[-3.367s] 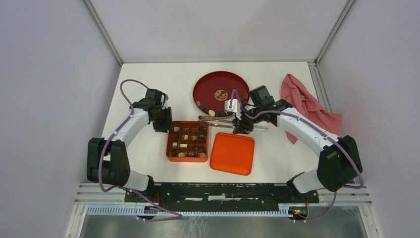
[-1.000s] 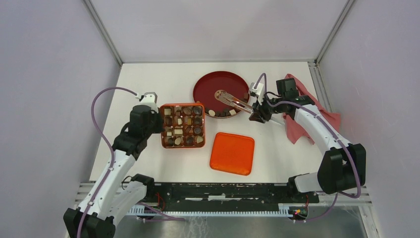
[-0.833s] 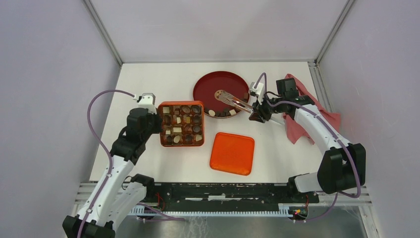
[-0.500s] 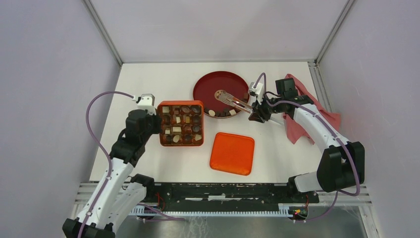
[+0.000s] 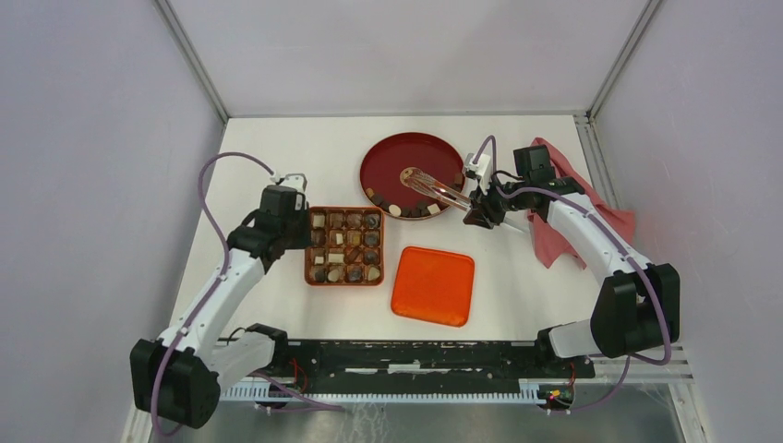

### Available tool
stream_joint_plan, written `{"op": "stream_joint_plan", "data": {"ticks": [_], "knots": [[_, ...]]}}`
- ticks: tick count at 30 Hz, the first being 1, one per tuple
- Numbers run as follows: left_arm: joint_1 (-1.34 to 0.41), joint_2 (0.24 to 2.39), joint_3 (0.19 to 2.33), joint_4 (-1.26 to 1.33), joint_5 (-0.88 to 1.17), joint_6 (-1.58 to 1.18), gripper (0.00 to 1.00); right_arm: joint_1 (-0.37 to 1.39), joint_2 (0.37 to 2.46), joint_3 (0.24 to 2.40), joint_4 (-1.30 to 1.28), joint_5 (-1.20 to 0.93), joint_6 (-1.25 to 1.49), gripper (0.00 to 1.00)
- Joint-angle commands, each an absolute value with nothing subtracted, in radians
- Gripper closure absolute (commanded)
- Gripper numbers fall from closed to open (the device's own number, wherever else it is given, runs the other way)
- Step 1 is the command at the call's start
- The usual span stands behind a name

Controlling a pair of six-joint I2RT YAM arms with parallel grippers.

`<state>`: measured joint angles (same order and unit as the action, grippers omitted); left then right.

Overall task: Pack the chocolate
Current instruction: Place the packing box at the center of the board.

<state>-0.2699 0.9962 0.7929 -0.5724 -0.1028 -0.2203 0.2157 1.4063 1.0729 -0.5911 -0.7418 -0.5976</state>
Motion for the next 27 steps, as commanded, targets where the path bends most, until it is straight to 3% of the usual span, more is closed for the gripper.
{"op": "stream_joint_plan", "data": {"ticks": [1,20,27], "knots": [[-0.262,1.053,0.844,-0.574,0.007,-0.331,0.98,0.217,1.406,1.088,-0.554,-0.775,-0.585,0.6],[-0.135,1.321,0.836,-0.541,0.135,-0.269,0.98,0.217,1.422,1.082,-0.545,-0.755,-0.581,0.6],[-0.135,1.338,0.817,-0.529,0.115,-0.265,0.88,0.206,1.414,1.072,-0.518,-0.732,-0.557,0.6]]}}
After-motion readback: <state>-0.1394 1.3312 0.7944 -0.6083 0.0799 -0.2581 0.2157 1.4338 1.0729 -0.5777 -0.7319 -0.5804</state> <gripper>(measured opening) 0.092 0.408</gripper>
